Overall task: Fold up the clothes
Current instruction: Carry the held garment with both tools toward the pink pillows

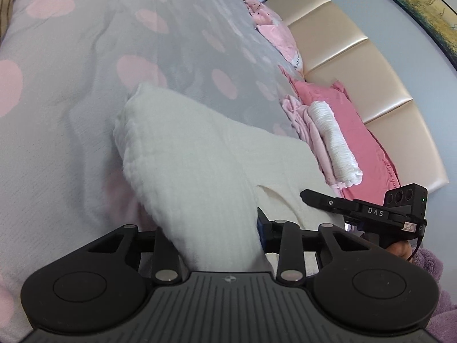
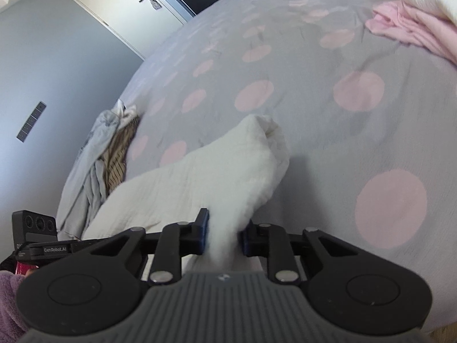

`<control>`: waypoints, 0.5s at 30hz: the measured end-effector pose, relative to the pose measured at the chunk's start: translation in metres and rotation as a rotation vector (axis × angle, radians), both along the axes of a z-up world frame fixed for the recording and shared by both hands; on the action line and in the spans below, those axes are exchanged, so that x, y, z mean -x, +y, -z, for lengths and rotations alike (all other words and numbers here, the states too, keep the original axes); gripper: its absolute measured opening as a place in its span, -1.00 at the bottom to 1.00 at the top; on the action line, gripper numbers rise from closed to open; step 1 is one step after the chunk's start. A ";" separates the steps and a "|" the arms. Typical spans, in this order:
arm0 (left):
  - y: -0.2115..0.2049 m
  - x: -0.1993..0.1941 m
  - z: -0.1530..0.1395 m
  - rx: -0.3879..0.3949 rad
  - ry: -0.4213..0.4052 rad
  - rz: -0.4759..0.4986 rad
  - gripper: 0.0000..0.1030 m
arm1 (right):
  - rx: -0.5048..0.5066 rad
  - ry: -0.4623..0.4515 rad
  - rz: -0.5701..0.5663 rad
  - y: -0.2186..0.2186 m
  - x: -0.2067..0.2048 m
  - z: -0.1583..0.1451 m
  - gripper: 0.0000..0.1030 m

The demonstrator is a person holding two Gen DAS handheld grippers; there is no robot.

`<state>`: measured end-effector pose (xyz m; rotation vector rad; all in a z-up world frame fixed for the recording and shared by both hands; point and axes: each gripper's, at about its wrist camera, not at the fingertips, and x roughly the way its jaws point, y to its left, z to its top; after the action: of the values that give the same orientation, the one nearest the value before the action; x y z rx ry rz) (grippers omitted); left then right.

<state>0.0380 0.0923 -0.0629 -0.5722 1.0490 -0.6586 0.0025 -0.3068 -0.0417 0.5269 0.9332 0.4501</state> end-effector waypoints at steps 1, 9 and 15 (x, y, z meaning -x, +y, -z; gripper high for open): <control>-0.002 -0.001 -0.004 0.008 -0.006 0.002 -0.37 | -0.012 -0.001 0.004 -0.004 -0.001 -0.005 -0.53; -0.047 -0.032 -0.050 0.082 -0.096 0.029 -0.38 | -0.020 -0.073 0.044 -0.056 -0.018 -0.062 -0.54; -0.112 -0.061 -0.083 0.130 -0.166 0.111 -0.38 | 0.058 -0.146 0.068 -0.117 -0.031 -0.116 -0.54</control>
<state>0.0985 -0.0199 0.0200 -0.5641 0.8914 -0.8617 0.0335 -0.4235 0.0744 0.4649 0.7839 0.3938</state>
